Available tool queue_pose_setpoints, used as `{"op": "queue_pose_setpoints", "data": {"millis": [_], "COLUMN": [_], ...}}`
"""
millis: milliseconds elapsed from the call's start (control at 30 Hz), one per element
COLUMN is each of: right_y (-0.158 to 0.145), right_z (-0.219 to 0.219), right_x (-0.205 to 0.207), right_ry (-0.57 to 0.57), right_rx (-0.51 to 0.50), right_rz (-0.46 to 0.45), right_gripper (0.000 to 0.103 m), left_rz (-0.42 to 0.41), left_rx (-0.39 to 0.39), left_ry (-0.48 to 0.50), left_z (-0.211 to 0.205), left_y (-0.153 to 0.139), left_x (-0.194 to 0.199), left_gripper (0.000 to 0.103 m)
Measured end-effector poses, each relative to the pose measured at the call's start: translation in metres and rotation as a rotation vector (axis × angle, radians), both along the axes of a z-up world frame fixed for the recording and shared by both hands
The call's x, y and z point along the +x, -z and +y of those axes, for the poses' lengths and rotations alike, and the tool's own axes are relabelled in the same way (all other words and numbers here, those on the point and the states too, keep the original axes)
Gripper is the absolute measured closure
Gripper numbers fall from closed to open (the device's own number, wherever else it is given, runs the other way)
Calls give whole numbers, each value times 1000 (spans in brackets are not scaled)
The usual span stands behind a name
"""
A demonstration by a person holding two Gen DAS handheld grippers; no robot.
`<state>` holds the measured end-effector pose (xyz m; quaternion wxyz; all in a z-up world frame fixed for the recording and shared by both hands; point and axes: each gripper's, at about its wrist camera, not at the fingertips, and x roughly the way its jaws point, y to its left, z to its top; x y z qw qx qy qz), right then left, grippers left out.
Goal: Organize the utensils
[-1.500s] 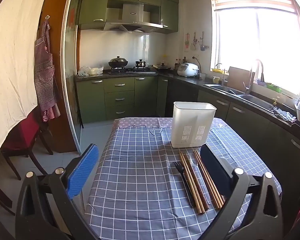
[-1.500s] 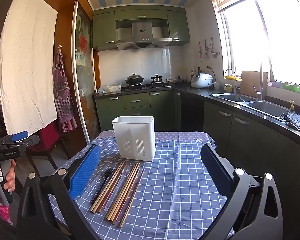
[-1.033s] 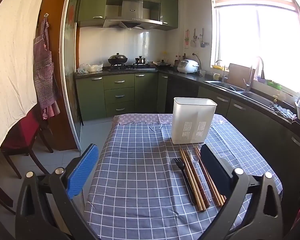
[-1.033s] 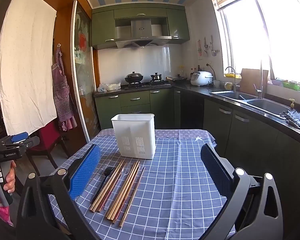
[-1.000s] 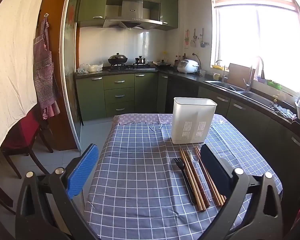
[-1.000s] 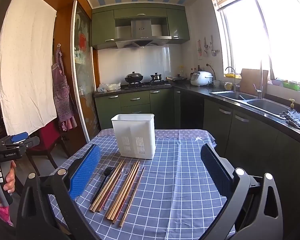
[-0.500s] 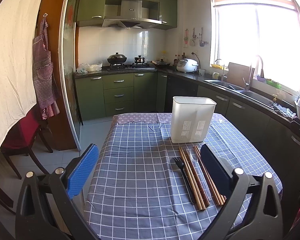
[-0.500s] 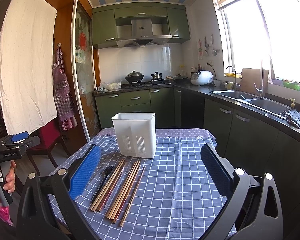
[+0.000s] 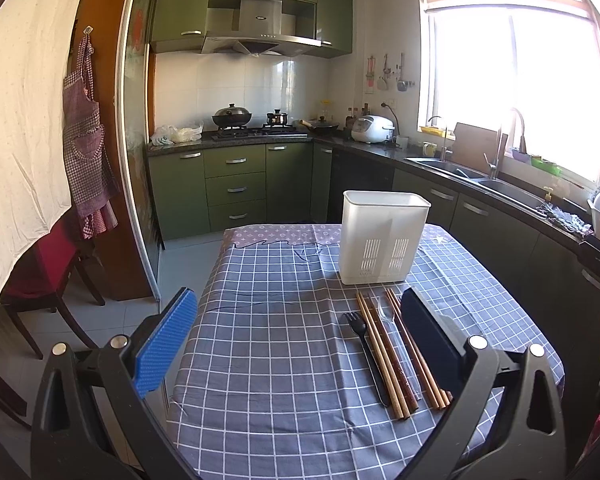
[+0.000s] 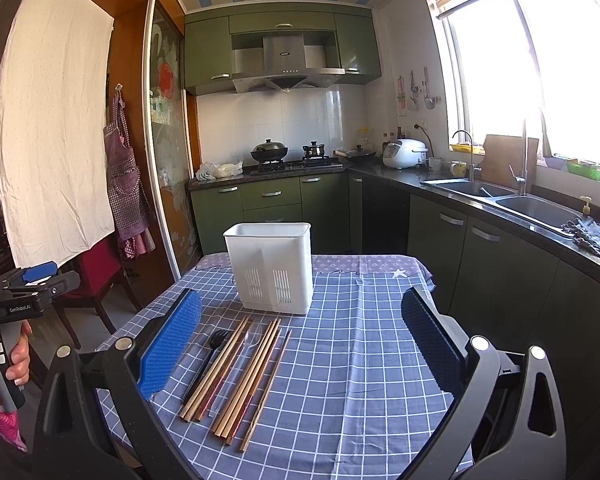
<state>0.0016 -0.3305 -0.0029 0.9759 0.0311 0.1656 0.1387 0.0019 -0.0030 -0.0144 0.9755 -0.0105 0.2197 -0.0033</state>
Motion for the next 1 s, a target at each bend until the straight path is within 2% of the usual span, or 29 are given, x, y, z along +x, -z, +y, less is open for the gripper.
{"op": "queue_pose_setpoints", "data": {"millis": [1000], "right_y": [6], "right_z": [0], "right_x": [15], "right_ry": [21], "right_rx": [-16], "right_rz": [44], "right_gripper": [4], "left_rz": [23], "left_rx": [-3], "left_ry": [11], "left_z": [-4], "left_y": [-1], "left_x": [7], "left_gripper": [6]}}
